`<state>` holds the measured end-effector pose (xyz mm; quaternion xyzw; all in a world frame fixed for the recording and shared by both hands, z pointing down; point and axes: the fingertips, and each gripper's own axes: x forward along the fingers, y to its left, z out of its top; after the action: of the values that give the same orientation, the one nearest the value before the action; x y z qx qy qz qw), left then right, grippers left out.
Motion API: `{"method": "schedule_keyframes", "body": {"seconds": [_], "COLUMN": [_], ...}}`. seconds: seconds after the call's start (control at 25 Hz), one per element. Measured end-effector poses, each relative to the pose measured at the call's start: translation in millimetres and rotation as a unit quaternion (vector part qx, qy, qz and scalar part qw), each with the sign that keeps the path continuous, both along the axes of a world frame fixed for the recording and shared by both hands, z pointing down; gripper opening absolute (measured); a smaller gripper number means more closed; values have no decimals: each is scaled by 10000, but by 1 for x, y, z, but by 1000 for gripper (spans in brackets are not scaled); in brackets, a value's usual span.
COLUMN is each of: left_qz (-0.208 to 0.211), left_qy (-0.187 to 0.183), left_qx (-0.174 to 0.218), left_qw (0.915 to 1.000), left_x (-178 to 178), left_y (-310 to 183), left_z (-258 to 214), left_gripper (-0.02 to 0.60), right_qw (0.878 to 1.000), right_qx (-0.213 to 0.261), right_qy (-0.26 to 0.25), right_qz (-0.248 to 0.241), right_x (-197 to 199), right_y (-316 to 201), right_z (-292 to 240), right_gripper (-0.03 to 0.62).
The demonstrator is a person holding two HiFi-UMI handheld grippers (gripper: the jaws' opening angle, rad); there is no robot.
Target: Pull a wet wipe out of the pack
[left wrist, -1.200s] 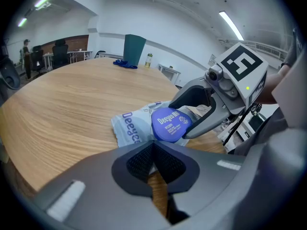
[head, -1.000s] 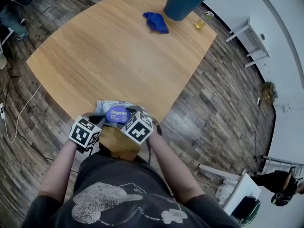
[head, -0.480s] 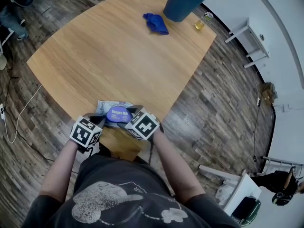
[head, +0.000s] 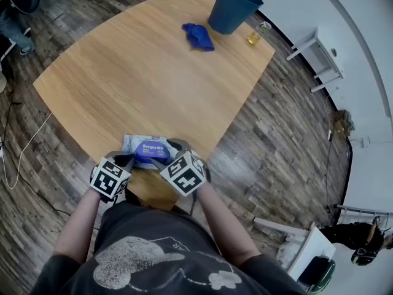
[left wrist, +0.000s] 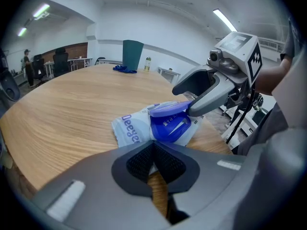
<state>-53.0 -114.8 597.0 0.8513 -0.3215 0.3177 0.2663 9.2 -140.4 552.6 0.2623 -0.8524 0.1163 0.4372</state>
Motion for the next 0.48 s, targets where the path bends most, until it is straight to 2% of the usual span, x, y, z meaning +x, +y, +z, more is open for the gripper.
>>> {"method": "schedule_keyframes", "body": {"seconds": [0.32, 0.48], "left_qz": [-192, -132], "left_qy": [213, 470], "left_qx": [48, 282], "left_qw": [9996, 9984], "left_x": [-2, 8], "left_y": [-2, 3], "left_z": [-8, -28], "left_gripper": [18, 18], "right_qw": [9950, 9897], "right_qx": [537, 459], "right_qy": [-145, -334], "right_qz": [829, 1313], "right_x": [27, 39], "right_y": [-36, -50], "right_z": [-17, -11], "right_gripper": [291, 291]}}
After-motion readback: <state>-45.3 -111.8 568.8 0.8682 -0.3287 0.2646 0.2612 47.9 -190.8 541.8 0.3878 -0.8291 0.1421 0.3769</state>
